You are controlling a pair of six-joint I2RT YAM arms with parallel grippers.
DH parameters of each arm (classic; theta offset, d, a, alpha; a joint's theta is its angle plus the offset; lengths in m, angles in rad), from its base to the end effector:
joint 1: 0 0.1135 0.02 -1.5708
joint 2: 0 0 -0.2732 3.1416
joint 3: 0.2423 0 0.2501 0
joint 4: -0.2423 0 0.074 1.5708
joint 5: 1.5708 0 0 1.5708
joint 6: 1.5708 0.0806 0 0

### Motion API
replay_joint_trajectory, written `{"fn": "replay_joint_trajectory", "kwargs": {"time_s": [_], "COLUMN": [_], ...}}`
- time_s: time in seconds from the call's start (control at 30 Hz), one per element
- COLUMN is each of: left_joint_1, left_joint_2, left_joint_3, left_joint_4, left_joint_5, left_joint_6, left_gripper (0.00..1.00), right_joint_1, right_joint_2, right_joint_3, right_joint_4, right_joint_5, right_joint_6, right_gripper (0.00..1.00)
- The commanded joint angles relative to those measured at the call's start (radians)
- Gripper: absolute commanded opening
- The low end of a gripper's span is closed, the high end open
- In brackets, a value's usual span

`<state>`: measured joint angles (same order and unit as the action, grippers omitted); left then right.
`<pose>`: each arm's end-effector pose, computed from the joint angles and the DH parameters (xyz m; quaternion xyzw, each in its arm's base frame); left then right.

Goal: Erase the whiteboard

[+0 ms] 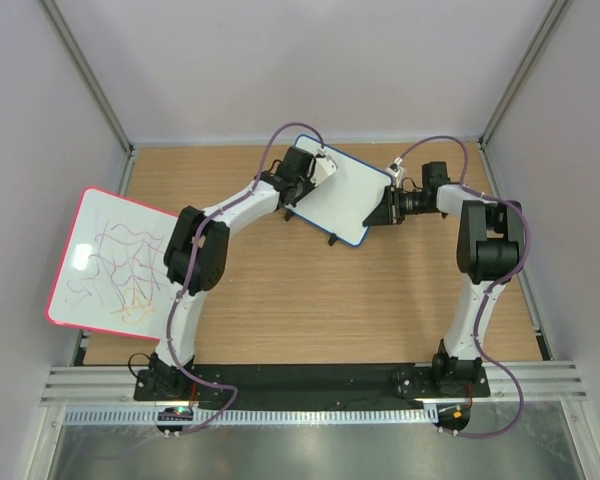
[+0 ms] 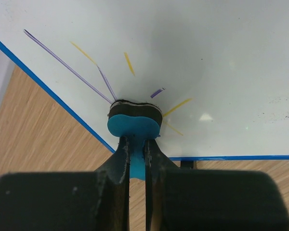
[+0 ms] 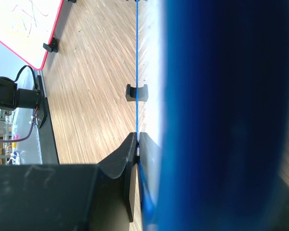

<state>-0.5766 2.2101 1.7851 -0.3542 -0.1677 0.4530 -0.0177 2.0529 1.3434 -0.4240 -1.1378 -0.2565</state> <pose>0.4585 -0.2821 0.1795 0.4246 0.8162 0.0534 0.3882 0.4169 0.0658 0.1452 -0.2140 0.8027 0.4960 0.2529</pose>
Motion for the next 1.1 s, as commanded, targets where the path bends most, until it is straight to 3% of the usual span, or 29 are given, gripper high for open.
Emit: {"fn": "replay_joint_trajectory", "kwargs": {"time_s": [0.0,0.2,0.43,0.67,0.77,1.07], "left_joint_1": [-0.005,0.027,0.061,0.063,0.066,0.066], "left_joint_2": [0.053,0.060,0.161,0.226,0.212,0.060], "left_joint_3": [-0.030,0.138,0.480,0.602,0.558,0.165], "left_joint_4": [-0.022,-0.060,-0.114,-0.101,-0.104,-0.058], "left_joint_5": [0.051,0.054,0.095,0.094,0.097,0.112], "left_joint_6": [-0.005,-0.007,-0.037,-0.034,-0.028,0.015], "left_gripper": [0.00,0.00,0.00,0.00,0.00,0.00], "right_joint_1": [0.018,0.018,0.018,0.018,0.018,0.018], "right_joint_2": [-0.042,-0.039,-0.039,-0.036,-0.036,-0.039], "right_joint_3": [0.007,0.008,0.010,0.014,0.014,0.010], "right_joint_4": [-0.004,-0.004,-0.004,-0.015,-0.015,-0.013], "right_joint_5": [0.047,0.050,0.055,0.062,0.064,0.062], "right_joint_6": [-0.073,-0.073,-0.073,-0.079,-0.079,-0.079], "right_gripper": [0.01,0.01,0.01,0.01,0.01,0.01]}}
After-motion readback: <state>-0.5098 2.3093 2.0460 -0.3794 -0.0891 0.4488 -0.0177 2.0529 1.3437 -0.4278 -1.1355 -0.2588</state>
